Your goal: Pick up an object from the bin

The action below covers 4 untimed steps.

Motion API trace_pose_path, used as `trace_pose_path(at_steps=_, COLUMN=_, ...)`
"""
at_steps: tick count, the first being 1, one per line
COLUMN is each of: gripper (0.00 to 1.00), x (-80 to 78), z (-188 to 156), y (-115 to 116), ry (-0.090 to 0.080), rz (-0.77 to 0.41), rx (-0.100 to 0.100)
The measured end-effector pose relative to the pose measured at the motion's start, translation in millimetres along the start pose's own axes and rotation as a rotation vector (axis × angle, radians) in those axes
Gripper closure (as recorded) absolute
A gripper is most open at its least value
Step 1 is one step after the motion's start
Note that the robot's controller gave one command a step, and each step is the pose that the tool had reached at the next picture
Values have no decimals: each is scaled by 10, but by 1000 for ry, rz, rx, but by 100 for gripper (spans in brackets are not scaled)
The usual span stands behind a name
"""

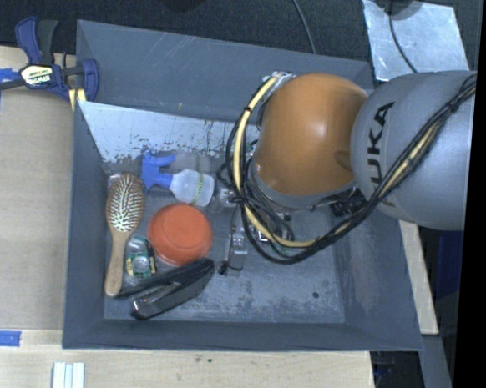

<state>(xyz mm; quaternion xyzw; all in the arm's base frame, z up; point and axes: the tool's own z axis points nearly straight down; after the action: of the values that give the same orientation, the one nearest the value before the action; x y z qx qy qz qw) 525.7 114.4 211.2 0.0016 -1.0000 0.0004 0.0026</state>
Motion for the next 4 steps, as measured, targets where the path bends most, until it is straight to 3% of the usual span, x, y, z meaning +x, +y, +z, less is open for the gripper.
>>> trace_pose_path(at_steps=1, gripper=0, x=-15, z=-47, y=-6, ry=-8, rz=3, rx=-2)
trace_pose_path(at_steps=2, gripper=0, x=203, z=919, y=72, ry=-9, rz=-281, rx=0)
trace_pose_path(at_steps=3, gripper=0, x=390, z=494, y=227, ry=-21, rz=-601, rx=2)
trace_pose_path(at_steps=4, gripper=0, x=358, z=1116, y=396, ry=-6, rz=-580, rx=0)
